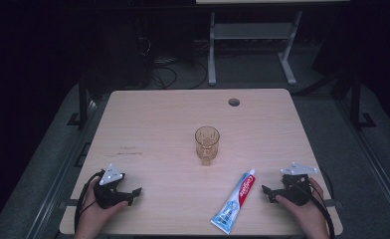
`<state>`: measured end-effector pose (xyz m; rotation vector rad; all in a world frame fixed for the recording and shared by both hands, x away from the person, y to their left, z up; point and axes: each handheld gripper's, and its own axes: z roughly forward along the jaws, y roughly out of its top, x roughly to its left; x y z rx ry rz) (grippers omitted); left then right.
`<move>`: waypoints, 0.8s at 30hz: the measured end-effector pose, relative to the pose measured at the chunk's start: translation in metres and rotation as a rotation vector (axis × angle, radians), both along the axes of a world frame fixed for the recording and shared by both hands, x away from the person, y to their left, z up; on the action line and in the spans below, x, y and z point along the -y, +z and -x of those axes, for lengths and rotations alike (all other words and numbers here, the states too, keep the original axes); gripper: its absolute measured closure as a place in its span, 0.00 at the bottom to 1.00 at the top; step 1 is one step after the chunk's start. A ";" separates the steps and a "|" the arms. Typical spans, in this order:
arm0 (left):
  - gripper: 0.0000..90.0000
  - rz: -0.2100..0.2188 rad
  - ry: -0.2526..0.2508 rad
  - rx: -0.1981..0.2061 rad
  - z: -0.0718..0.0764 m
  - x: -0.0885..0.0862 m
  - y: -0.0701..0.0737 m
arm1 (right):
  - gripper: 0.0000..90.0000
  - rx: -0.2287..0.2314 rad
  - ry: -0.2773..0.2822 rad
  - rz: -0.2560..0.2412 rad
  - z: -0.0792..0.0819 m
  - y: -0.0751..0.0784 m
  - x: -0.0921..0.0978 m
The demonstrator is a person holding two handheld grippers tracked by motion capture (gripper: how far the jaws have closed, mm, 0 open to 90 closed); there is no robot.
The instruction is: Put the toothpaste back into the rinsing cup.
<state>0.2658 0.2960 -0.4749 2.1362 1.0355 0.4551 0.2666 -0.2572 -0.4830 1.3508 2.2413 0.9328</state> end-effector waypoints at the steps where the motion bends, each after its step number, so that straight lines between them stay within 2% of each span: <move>1: 0.15 0.000 0.000 0.000 0.000 0.000 0.000 | 0.00 0.001 -0.002 -0.002 0.000 0.000 0.000; 7: 0.15 0.000 0.001 0.001 -0.001 0.000 0.000 | 0.02 0.004 -0.002 -0.003 0.001 0.000 0.001; 9: 0.15 0.000 0.003 0.001 -0.001 0.000 0.000 | 0.12 0.017 0.001 -0.009 0.004 0.001 0.003; 10: 0.15 0.000 0.003 0.001 -0.001 0.000 0.000 | 0.21 0.021 -0.002 -0.010 0.006 0.003 0.005; 13: 0.15 0.000 0.003 0.001 -0.001 0.000 0.000 | 0.27 0.011 -0.008 -0.011 0.008 0.005 0.006; 14: 0.15 0.000 0.003 0.001 -0.001 0.000 0.000 | 0.35 0.005 -0.004 -0.020 0.009 0.007 0.007; 17: 0.15 0.000 0.003 0.001 -0.001 0.000 0.000 | 0.41 0.006 0.008 -0.031 0.011 0.010 0.007; 18: 0.15 0.000 0.003 0.001 -0.001 0.000 0.000 | 0.48 0.016 0.024 -0.036 0.012 0.013 0.007; 20: 0.15 0.000 0.003 0.001 -0.001 0.000 0.000 | 0.56 0.015 0.039 -0.049 0.014 0.015 0.006; 21: 0.15 0.000 0.003 0.001 -0.001 0.000 0.000 | 0.56 0.015 0.039 -0.049 0.014 0.015 0.006; 22: 0.15 0.000 0.003 0.001 -0.001 0.000 0.000 | 0.64 0.014 0.052 -0.055 0.015 0.016 0.006; 23: 0.15 0.000 0.003 0.001 -0.001 0.000 0.000 | 0.64 0.014 0.052 -0.055 0.015 0.016 0.006; 24: 0.15 0.000 0.003 0.002 -0.001 0.000 0.000 | 0.68 0.015 0.059 -0.057 0.016 0.017 0.006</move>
